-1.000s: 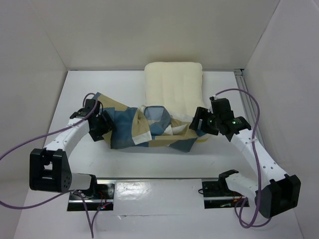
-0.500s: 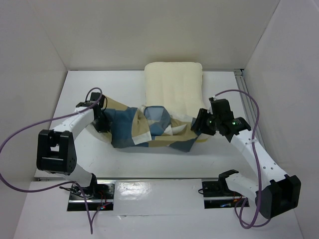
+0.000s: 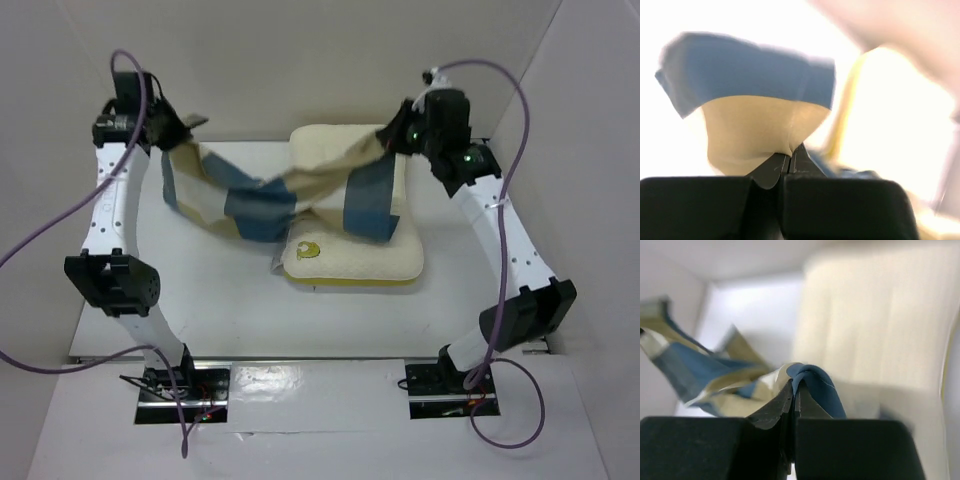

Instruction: Put the pillow into the pillowcase

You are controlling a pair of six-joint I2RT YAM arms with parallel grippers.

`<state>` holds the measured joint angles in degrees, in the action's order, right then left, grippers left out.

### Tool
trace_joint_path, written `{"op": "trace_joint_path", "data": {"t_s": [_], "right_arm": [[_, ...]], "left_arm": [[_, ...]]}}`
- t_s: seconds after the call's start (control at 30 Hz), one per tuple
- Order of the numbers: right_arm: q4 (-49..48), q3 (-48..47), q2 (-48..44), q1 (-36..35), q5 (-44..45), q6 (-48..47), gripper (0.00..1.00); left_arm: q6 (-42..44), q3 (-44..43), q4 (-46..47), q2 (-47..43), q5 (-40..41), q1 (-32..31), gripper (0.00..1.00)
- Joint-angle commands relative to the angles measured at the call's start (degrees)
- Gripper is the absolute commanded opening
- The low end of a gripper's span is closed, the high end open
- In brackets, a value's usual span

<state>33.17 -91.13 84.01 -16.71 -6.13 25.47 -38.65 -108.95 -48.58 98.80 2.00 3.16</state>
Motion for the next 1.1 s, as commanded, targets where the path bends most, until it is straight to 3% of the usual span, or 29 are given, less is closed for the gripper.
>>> {"op": "trace_joint_path", "data": {"t_s": [0.0,0.03,0.07,0.13,0.2,0.3,0.43,0.47,0.57,0.63,0.67,0.7,0.73,0.77,0.83,0.9,1.07], "right_arm": [[-13.81,-14.93,1.51,2.55,0.78,-2.62,0.00],[-16.18,-17.74,1.51,2.56,-0.97,-2.62,0.00],[-18.55,-17.76,1.51,3.08,-1.60,-2.62,0.00],[-24.27,-17.15,-0.33,3.09,-2.83,-2.62,0.00],[-25.87,-13.30,-3.14,3.09,-3.88,-2.62,0.00],[-27.27,-3.20,-7.62,3.09,-5.20,-3.33,0.00],[-30.43,14.98,-13.86,3.09,-13.98,-2.37,0.00],[-31.14,22.85,-16.39,2.48,-18.17,-0.79,0.00],[-34.05,37.45,-21.49,-1.56,-22.51,1.33,0.00],[-33.09,42.77,-23.09,-6.39,-22.52,1.85,0.00],[-31.51,44.62,-23.10,-7.97,-22.52,1.86,0.00],[-28.89,45.60,-23.62,-10.77,-20.43,-0.05,0.03],[-21.81,45.61,-23.02,-11.93,-18.59,-1.12,0.17],[-17.83,44.21,-22.40,-12.73,-12.91,-3.04,0.61],[-7.13,42.10,-21.43,-13.26,-4.90,-3.06,0.76],[-2.60,39.03,-21.43,-13.26,6.58,-2.02,0.85],[5.76,33.48,-21.79,-7.21,17.99,2.38,0.90]], "left_arm": [[3.85,-19.14,-2.13,4.54,-8.90,2.55,0.00],[3.07,-28.68,-2.14,6.99,-11.38,5.08,0.00],[2.19,-31.82,-2.14,7.54,-13.75,6.58,0.00],[-0.44,-31.52,3.97,5.89,-21.72,11.57,0.00],[-5.28,-25.39,9.87,3.16,-29.55,15.02,0.00],[-6.35,-14.30,14.48,-0.53,-31.62,17.94,0.00],[-5.12,1.16,15.17,-7.21,-27.86,20.92,0.00],[-5.12,8.41,15.70,-8.96,-26.10,21.53,0.00],[-3.71,20.47,16.32,-15.21,-18.37,22.68,0.00],[-4.59,25.34,16.31,-17.32,-17.38,23.30,0.00],[-4.59,29.36,16.93,-18.72,-17.99,23.30,0.09],[-3.46,30.80,17.55,-18.74,-18.69,22.77,0.25],[-2.49,31.59,18.16,-18.74,-19.22,22.07,0.60],[-0.83,31.60,16.77,-17.52,-18.36,20.15,0.75],[-0.28,30.55,14.40,-15.76,-17.64,18.03,0.87],[0.69,29.93,13.16,-14.35,-15.72,14.27,0.87],[2.61,31.42,13.16,-13.64,-12.64,1.54,0.84]]}}
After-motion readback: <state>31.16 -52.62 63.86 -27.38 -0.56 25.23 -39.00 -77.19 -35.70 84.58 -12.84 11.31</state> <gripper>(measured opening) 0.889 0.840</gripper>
